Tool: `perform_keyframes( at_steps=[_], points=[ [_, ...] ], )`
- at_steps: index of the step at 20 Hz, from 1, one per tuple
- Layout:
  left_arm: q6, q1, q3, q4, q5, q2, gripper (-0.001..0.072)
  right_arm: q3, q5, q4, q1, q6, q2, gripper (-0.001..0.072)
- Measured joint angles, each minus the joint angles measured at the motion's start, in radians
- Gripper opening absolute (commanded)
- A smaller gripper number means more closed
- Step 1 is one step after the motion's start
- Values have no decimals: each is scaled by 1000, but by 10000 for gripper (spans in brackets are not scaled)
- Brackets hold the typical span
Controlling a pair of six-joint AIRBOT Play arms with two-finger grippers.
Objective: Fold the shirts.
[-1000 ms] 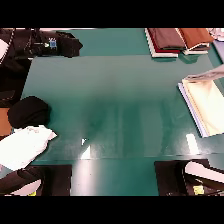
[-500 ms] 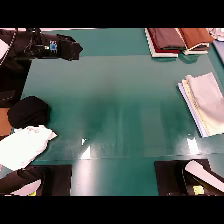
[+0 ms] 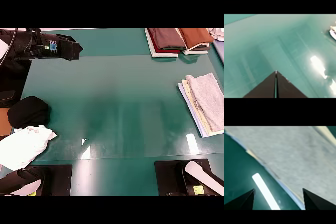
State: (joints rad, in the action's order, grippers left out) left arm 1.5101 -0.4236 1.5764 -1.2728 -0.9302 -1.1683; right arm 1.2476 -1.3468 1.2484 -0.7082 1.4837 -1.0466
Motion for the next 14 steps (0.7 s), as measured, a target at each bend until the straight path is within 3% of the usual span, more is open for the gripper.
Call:
perform_keyframes(
  at_steps=[3, 5, 6, 7, 8, 14],
  points=[
    [0, 0, 0, -1, 3, 0, 22, 67, 35, -53, 236, 0, 0, 652],
    [0, 0, 0, -1, 8, 0, 22, 93, 72, -71, 397, -1, 0, 455],
    [0, 0, 0, -1, 10, 0, 21, 102, 93, -77, 475, -3, 0, 296],
    [0, 0, 0, -1, 10, 0, 22, 108, 112, -80, 541, -13, 0, 68],
    [0, 0, 0, -1, 11, 0, 22, 113, 129, -83, 608, -26, 0, 13],
    [0, 0, 0, -1, 14, 0, 21, 122, 177, -92, 834, -78, 0, 13]
  ],
)
